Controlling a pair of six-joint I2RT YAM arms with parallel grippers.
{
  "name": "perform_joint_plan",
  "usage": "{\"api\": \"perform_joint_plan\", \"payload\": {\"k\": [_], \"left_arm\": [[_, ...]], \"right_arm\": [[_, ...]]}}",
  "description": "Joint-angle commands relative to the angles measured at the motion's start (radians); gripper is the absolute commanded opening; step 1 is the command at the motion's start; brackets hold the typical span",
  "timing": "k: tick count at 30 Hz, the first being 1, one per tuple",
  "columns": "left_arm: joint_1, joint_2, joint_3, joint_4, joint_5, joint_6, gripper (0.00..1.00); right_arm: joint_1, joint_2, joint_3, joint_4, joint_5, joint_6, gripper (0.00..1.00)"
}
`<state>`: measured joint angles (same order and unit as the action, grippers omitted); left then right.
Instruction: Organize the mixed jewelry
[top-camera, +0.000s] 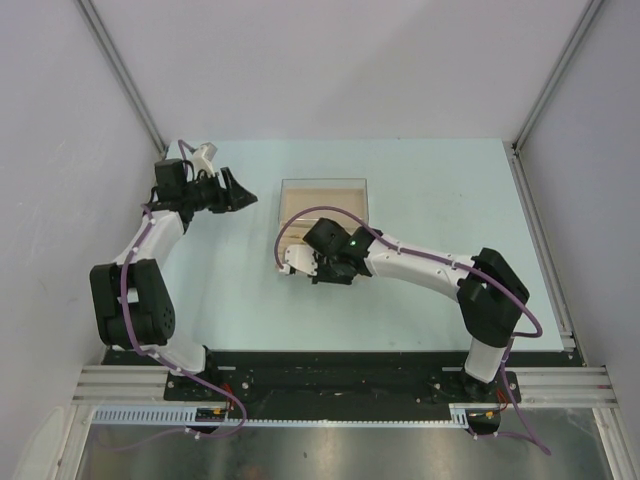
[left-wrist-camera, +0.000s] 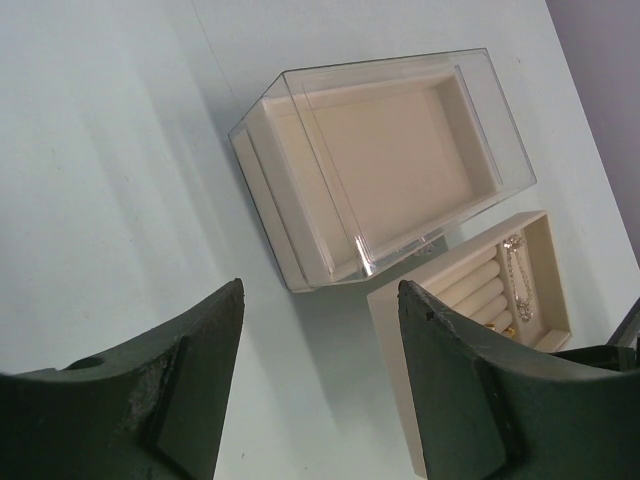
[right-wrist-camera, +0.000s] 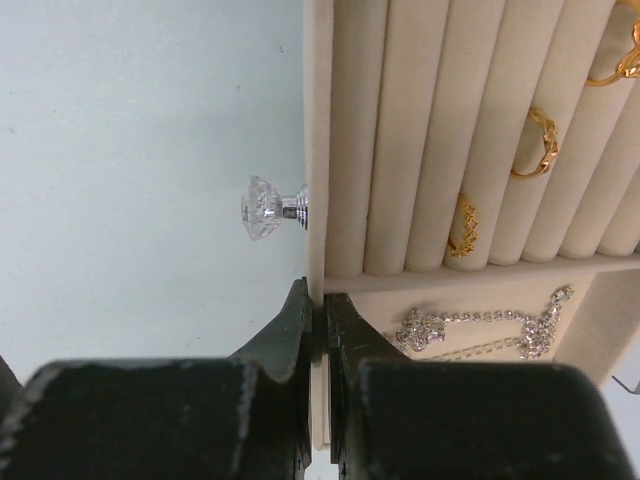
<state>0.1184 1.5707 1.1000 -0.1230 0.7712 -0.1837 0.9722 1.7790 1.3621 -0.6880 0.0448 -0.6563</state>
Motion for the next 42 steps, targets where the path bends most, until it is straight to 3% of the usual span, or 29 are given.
{"api": "perform_joint_plan", "payload": {"k": [1,7,14,20,29,42], "left_arm": [[0.009,0.0,0.041,0.005,0.033,-0.005,0.68],[-0.002,0.034,0.076,0.048,0.019,-0.04,0.68],[-0.086,0.244,0.473,-0.121,-0.033,0.023,0.75],[-0.109,0.425,0.723,-0.165,-0.044,0.007,0.86],[-0.229,0.663,1.05,-0.245,-0.139,0.043,0.98],[-0.318,0.81,1.183,-0.29,-0.262,0.098,1.0]], "right_arm": [[-0.007,0.005,0.061,0.016,0.001,-0.022,0.0],[-0.01,0.02,0.071,0.012,-0.002,-0.028,0.0],[-0.01,0.048,0.11,-0.019,-0.002,-0.031,0.0],[-0.012,0.069,0.137,-0.045,0.007,-0.042,0.0],[-0.023,0.097,0.173,-0.068,0.007,-0.052,0.0],[-0.061,0.102,0.175,-0.088,-0.016,-0.081,0.0]]}}
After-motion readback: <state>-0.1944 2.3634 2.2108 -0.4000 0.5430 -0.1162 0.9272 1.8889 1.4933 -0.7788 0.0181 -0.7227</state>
